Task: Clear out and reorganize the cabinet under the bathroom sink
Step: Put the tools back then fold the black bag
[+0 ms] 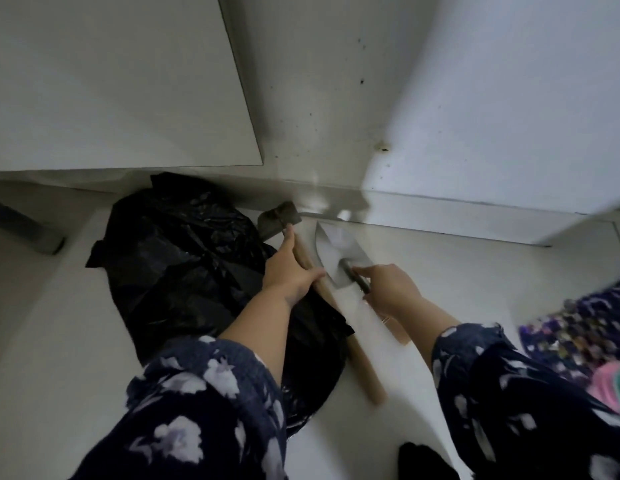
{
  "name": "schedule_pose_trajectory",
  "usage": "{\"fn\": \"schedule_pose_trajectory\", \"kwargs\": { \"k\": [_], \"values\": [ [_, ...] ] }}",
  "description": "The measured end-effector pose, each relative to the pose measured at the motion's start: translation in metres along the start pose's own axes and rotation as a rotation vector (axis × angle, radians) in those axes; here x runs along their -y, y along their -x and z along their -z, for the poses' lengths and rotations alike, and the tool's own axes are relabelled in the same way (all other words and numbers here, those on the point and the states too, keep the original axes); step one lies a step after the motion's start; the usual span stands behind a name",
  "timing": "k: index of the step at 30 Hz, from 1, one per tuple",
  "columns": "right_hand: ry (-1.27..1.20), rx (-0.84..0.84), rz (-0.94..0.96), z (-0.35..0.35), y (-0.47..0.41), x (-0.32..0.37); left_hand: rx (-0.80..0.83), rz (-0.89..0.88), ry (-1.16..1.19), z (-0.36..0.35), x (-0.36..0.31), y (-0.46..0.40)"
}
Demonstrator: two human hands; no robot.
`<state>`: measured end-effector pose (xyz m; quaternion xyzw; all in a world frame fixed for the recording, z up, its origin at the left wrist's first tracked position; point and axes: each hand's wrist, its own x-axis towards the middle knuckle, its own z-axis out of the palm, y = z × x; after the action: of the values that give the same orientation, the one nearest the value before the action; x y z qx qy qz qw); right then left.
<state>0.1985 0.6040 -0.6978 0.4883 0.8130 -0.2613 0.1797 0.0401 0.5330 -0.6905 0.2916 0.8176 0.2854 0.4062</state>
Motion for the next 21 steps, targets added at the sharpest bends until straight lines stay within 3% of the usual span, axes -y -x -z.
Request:
{"fn": "schedule_pose_trajectory", "kwargs": {
  "k": [10,15,21],
  "values": [
    [-0.067,-0.032,-0.106,0.020,0.018,-0.014,0.050,-0.008,0.244,-0.016,-0.022,0.009],
    [0.027,-0.017,-0.080,0.082,0.060,-0.013,0.155,-0.084,0.360,0.000,-0.061,0.035],
    [0.192,0.073,-0.081,0.157,0.123,0.035,0.317,-0.035,0.470,0.045,-0.083,0.092]
  ]
}}
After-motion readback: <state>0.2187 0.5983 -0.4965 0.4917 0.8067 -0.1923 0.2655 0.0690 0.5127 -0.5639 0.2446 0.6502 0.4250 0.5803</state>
